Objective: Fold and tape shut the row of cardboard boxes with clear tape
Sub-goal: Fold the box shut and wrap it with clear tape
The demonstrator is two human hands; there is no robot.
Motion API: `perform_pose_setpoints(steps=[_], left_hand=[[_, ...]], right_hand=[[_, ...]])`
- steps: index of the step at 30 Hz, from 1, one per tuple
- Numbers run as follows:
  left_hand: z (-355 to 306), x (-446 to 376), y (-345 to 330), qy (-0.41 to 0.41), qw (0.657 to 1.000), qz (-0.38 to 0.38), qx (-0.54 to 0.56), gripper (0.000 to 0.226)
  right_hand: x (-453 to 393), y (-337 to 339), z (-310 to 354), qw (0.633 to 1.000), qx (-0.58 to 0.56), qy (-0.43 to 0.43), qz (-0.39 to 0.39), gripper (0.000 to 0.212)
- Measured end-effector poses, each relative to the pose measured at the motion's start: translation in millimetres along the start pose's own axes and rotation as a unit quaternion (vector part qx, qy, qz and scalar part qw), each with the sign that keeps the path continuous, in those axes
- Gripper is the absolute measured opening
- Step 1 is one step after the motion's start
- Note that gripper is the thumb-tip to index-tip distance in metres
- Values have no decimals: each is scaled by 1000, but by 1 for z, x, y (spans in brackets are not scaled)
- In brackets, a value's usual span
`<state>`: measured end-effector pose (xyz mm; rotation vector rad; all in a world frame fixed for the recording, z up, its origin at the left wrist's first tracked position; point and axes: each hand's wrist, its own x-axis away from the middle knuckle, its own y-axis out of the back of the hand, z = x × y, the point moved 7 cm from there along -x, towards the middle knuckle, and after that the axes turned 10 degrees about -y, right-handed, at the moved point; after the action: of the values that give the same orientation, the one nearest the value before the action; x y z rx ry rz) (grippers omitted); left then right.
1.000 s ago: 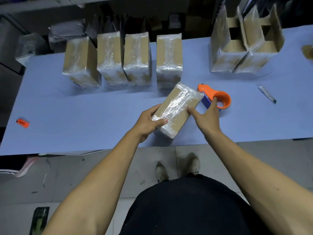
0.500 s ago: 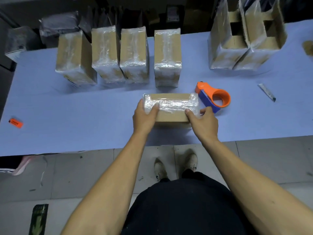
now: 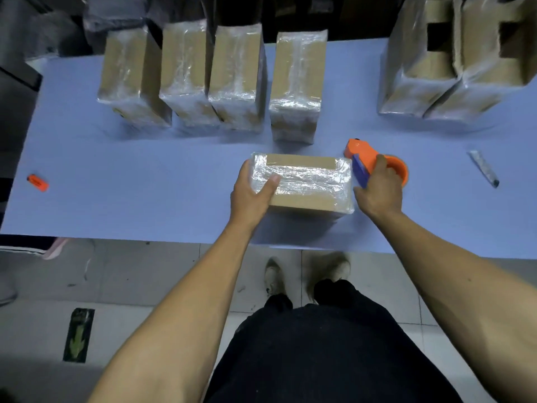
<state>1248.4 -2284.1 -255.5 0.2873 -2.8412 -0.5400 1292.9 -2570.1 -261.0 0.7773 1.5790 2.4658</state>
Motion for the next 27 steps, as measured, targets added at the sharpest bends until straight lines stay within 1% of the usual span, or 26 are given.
perform_pose_setpoints(steps=[3, 6, 8, 9, 11, 12, 13, 14, 15, 17, 20, 21, 24, 27], left_hand=[[-6, 3, -15, 8, 1000, -7, 0, 77], [-10, 4, -20, 15, 1000, -19, -2, 75], [-12, 4, -20, 22, 999, -23, 0, 74], [-12, 4, -20, 23, 999, -25, 0, 73], [-13, 5, -21, 25, 999, -31, 3, 72], [-13, 6, -22, 30, 999, -35, 7, 74], [-14, 6, -22, 32, 999, -38, 11, 74], [-14, 6, -22, 32, 999, -38, 16, 75], [-15, 5, -23, 29, 999, -33, 20, 75], [-17, 0, -26, 26, 999, -20, 19, 75], [-20, -4, -29, 24, 999, -22, 23, 75], [-20, -6, -31, 28, 999, -22, 28, 75], [-23, -13, -39, 34, 998, -16, 50, 73], [-32, -20, -49, 31, 998, -14, 52, 69]], right_hand=[[-11, 2, -4, 998, 33, 49, 9, 66], [-21, 12, -6, 995, 8, 94, 16, 59], [-28, 25, -8, 995, -15, 95, -8, 46], [-31, 31, -10, 996, -30, 81, -14, 41], [-33, 42, -12, 996, -69, 54, -17, 39], [-33, 48, -12, 995, -84, 51, -17, 41], [-31, 53, -11, 994, -91, 56, -16, 48], [-28, 59, -8, 993, -92, 69, -15, 56], [-26, 64, -5, 992, -88, 85, -18, 59], [-23, 74, 0, 992, -73, 102, -27, 47], [-15, 90, 8, 990, -52, 120, -44, 32], [-12, 98, 10, 990, -58, 121, -52, 32], [0, 124, 17, 983, -94, 137, -80, 41], [18, 136, 42, 969, -106, 212, -64, 45]])
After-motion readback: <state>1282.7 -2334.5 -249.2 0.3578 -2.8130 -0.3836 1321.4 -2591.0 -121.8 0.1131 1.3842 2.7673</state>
